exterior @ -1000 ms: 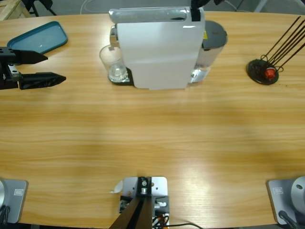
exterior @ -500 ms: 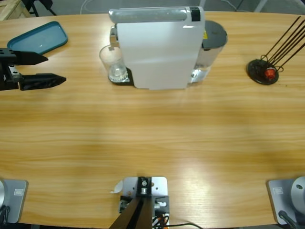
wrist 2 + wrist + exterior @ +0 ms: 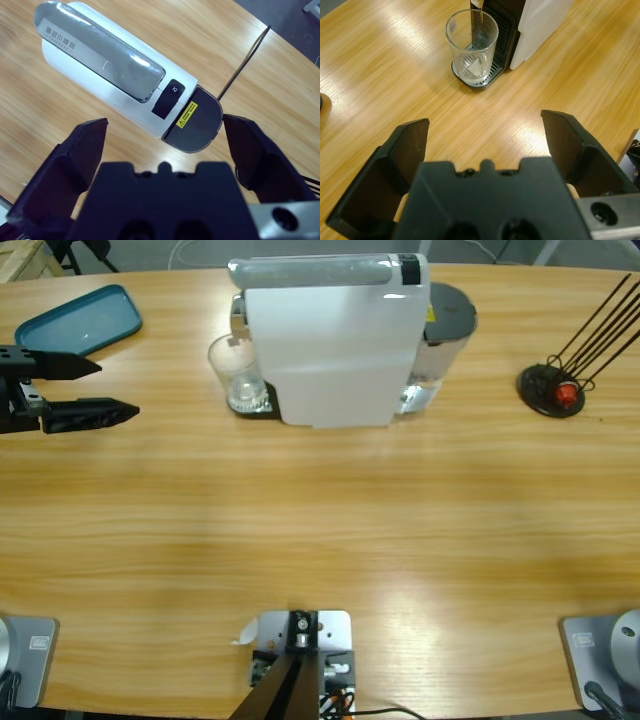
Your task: Pour coffee
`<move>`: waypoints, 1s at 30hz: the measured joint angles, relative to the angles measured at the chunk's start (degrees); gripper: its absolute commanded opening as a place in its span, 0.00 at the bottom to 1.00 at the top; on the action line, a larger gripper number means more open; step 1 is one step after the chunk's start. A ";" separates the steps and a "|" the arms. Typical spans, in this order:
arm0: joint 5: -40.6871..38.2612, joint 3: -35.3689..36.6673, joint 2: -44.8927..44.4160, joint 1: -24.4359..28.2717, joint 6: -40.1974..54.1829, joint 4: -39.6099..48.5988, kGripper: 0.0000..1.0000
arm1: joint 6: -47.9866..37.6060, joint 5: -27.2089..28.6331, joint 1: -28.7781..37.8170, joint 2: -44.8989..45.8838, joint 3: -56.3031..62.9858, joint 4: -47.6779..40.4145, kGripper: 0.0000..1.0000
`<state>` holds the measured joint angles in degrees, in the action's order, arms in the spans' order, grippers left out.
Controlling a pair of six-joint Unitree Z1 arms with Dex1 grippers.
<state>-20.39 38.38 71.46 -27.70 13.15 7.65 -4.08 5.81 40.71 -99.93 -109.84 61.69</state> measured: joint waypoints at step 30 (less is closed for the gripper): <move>0.01 0.00 0.00 0.00 0.00 -0.24 0.97 | -0.54 -0.18 0.00 -0.79 -1.36 0.23 1.00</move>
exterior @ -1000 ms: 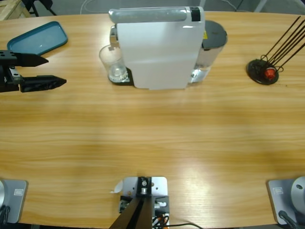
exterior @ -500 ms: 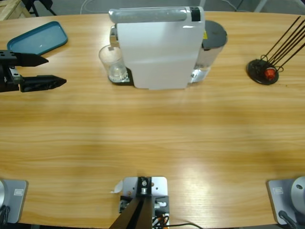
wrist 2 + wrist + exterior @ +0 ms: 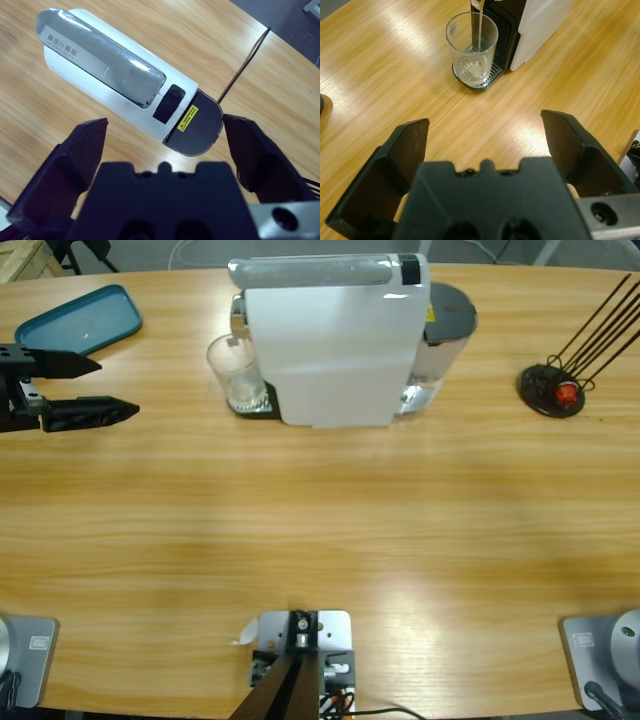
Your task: Pour coffee
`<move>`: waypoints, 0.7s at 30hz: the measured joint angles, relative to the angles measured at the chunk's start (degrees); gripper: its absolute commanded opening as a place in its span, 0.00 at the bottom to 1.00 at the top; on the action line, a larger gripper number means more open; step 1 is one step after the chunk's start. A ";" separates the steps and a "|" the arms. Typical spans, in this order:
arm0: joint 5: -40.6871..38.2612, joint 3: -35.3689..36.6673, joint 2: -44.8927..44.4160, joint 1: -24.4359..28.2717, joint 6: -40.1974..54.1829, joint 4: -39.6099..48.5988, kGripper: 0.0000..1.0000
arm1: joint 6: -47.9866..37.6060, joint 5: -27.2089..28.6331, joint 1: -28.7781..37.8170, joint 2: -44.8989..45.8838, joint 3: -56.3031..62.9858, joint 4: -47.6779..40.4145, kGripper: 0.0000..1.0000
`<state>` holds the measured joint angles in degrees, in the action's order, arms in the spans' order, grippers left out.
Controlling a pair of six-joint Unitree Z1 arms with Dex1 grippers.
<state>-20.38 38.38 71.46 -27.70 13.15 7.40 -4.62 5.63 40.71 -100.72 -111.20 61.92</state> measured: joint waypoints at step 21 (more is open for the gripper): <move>1.39 -0.31 0.02 0.00 0.00 -1.48 0.97 | 1.93 -7.88 0.12 36.04 60.44 -33.43 1.00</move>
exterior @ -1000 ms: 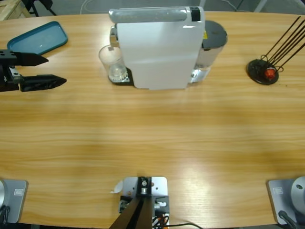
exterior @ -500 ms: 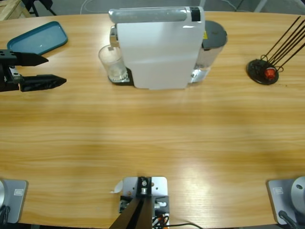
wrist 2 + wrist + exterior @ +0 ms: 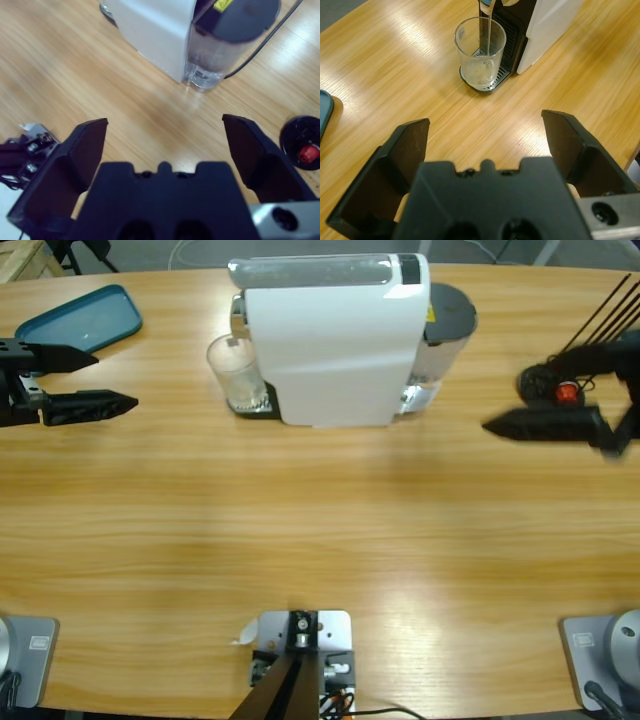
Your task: Pour coffee
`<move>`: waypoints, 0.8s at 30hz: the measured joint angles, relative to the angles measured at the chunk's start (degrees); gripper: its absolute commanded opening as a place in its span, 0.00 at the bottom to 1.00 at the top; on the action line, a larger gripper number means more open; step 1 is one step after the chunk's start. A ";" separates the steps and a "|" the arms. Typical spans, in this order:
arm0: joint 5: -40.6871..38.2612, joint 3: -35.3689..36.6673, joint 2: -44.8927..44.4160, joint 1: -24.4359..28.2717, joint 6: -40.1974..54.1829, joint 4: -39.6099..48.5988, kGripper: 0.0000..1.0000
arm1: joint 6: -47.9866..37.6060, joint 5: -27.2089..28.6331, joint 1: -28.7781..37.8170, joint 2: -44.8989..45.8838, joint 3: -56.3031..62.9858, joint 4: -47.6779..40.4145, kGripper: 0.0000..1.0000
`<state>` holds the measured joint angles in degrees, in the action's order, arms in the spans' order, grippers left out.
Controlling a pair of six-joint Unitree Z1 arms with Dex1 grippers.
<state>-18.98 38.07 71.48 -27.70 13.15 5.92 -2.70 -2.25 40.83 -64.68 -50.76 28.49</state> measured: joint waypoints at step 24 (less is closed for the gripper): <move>0.66 -0.21 -0.10 -0.56 1.82 0.00 0.97 | 1.05 -1.91 -2.63 16.47 10.50 -3.89 1.00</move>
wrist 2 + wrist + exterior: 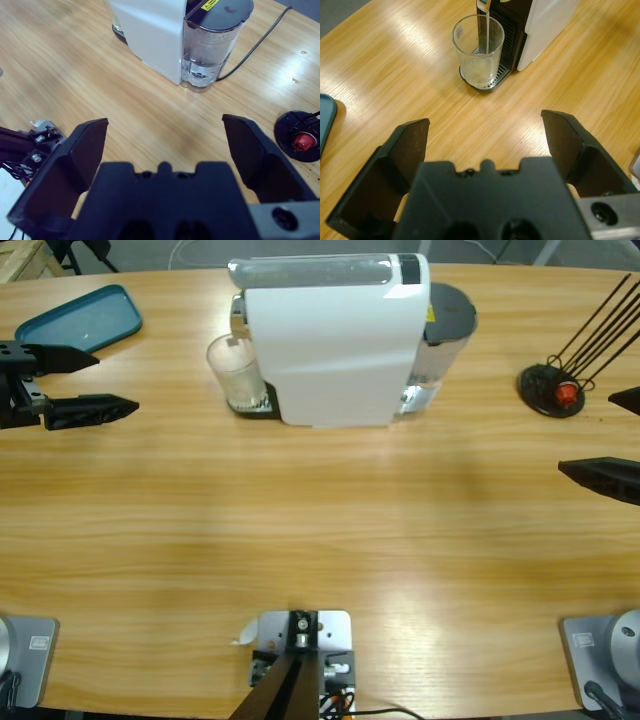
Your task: Pour coffee
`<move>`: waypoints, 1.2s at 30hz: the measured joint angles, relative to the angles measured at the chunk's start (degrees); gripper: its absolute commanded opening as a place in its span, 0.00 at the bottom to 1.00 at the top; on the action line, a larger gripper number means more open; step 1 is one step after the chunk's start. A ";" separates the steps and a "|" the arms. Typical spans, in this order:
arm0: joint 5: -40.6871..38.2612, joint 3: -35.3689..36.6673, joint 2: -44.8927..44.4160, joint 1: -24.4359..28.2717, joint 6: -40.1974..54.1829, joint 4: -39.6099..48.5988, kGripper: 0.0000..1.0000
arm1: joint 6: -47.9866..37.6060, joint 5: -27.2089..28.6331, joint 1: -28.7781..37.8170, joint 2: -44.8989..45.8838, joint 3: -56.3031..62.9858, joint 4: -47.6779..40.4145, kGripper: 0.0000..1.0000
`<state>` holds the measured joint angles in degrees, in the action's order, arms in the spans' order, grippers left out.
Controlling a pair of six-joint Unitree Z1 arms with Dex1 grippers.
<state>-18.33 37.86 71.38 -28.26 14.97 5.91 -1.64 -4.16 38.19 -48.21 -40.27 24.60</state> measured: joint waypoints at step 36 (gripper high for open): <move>0.37 3.71 1.65 -1.82 0.00 0.00 0.97 | -0.53 1.82 0.00 0.52 1.56 -0.39 1.00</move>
<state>-17.95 41.57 73.02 -30.09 14.97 5.91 -2.17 -2.34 38.19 -47.70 -38.70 24.21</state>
